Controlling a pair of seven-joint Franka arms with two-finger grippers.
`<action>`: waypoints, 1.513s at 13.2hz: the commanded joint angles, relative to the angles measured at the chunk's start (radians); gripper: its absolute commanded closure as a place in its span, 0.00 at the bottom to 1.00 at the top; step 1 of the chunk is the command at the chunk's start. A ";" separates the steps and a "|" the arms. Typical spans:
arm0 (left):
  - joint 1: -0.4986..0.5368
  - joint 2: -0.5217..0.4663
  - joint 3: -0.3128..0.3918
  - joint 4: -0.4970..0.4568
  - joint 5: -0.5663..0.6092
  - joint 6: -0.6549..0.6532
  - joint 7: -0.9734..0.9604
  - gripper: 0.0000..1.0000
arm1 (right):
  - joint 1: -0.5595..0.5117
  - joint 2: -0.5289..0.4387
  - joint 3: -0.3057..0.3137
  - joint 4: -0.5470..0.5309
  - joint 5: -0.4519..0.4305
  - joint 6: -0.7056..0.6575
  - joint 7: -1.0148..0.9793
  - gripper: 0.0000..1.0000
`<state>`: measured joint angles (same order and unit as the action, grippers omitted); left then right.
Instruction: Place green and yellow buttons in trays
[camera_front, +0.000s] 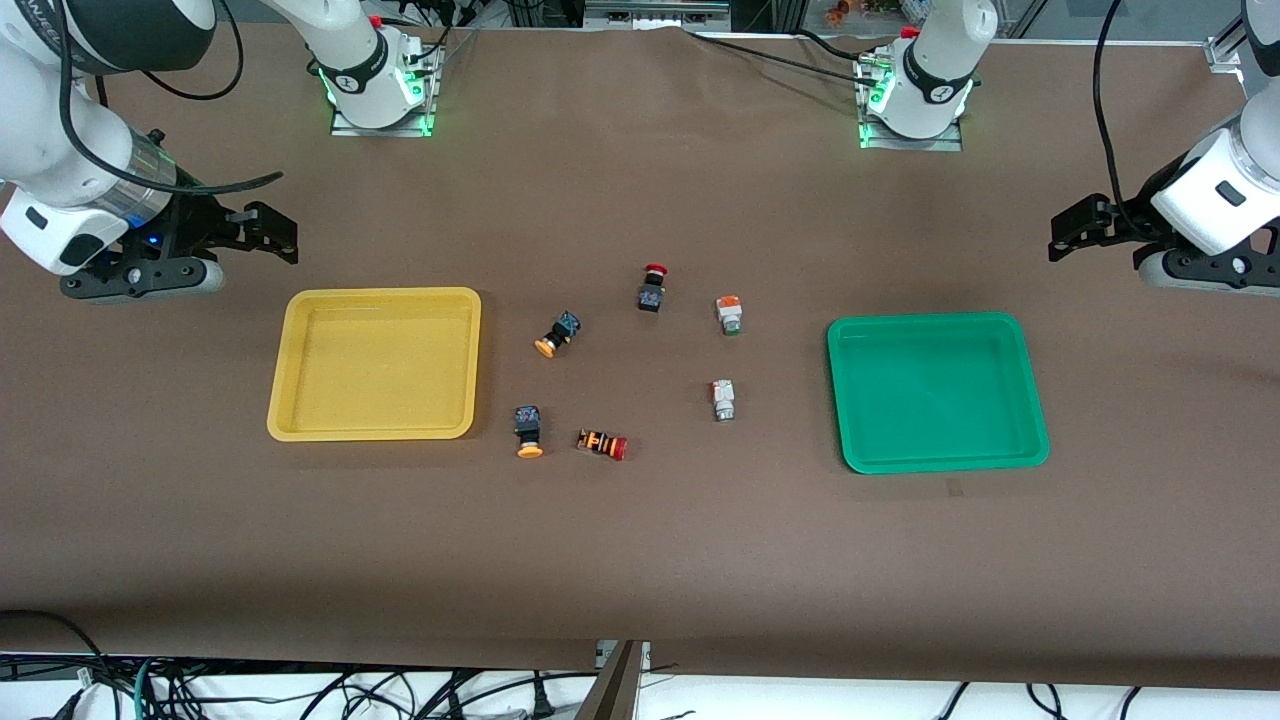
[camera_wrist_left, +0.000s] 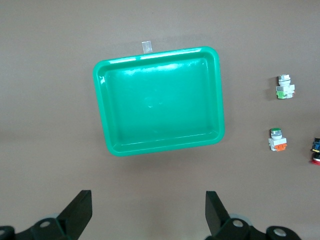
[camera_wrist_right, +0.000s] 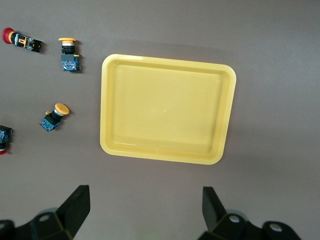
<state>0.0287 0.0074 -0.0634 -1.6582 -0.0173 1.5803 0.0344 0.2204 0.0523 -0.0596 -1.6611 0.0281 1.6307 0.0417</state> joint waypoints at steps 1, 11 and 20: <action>-0.006 0.005 -0.009 0.006 0.020 -0.002 0.019 0.00 | -0.010 -0.015 0.007 -0.002 -0.010 -0.005 0.003 0.01; -0.053 0.150 -0.087 0.029 0.008 -0.054 0.012 0.00 | 0.054 0.099 0.020 -0.008 0.006 0.084 0.012 0.01; -0.266 0.650 -0.104 0.235 -0.039 0.312 0.007 0.00 | 0.209 0.506 0.020 0.004 0.115 0.598 0.139 0.01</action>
<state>-0.2299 0.5867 -0.1665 -1.4782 -0.0309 1.8326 0.0319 0.3991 0.4884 -0.0342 -1.6854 0.1281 2.1530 0.1430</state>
